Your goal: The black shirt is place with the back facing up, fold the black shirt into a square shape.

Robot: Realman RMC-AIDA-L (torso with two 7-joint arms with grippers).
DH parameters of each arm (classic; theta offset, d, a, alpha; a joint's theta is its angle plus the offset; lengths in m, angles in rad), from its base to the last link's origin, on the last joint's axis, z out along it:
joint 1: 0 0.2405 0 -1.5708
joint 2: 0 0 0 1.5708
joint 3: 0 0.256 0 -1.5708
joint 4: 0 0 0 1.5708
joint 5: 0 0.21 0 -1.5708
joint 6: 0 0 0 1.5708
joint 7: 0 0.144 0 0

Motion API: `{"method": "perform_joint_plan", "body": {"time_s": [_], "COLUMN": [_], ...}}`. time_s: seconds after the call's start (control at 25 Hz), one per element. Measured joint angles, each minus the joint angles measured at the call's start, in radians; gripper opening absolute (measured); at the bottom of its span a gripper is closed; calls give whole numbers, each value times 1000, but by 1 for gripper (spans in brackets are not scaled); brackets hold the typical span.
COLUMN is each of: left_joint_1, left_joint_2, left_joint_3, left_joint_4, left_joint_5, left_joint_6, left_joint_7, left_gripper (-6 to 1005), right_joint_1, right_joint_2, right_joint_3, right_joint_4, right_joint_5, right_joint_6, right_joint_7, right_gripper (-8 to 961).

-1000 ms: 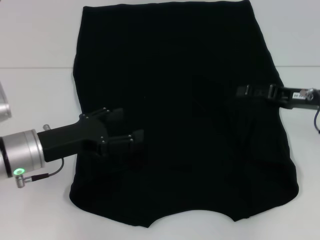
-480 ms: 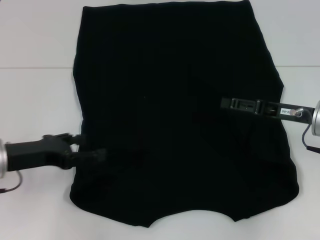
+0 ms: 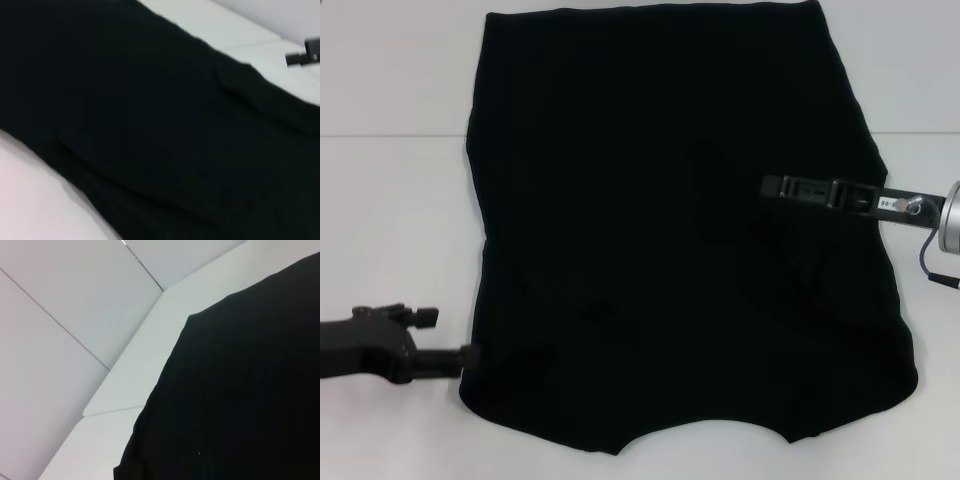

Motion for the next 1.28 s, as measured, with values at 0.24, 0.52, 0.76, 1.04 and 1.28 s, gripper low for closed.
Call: {"method": "perform_joint_plan", "body": {"time_s": [0.24, 0.52, 0.76, 1.04, 1.28], "left_joint_1": [-13, -34, -42, -42, -41], "left_joint_2": [-3, -4, -4, -4, -4], "left_joint_3": [33, 67, 84, 86, 86], "left_joint_4": [-21, -70, -92, -92, -92], "left_joint_5": [41, 43, 43, 59, 68], "left_joint_6": [3, -25, -48, -58, -86], "left_joint_7": [0, 12, 13, 17, 24], "left_gripper": [787, 783, 781, 777, 455], "right_joint_1": [5, 4, 1, 0, 1], "right_joint_2": [-5, -8, -9, -9, -10], "right_joint_3": [20, 29, 39, 40, 40], "right_joint_4": [0, 0, 0, 0, 0], "right_joint_5": [2, 2, 2, 2, 2], "right_joint_6": [0, 0, 0, 0, -1], "right_joint_7": [1, 2, 2, 2, 2], "right_gripper": [779, 778, 777, 777, 776]}}
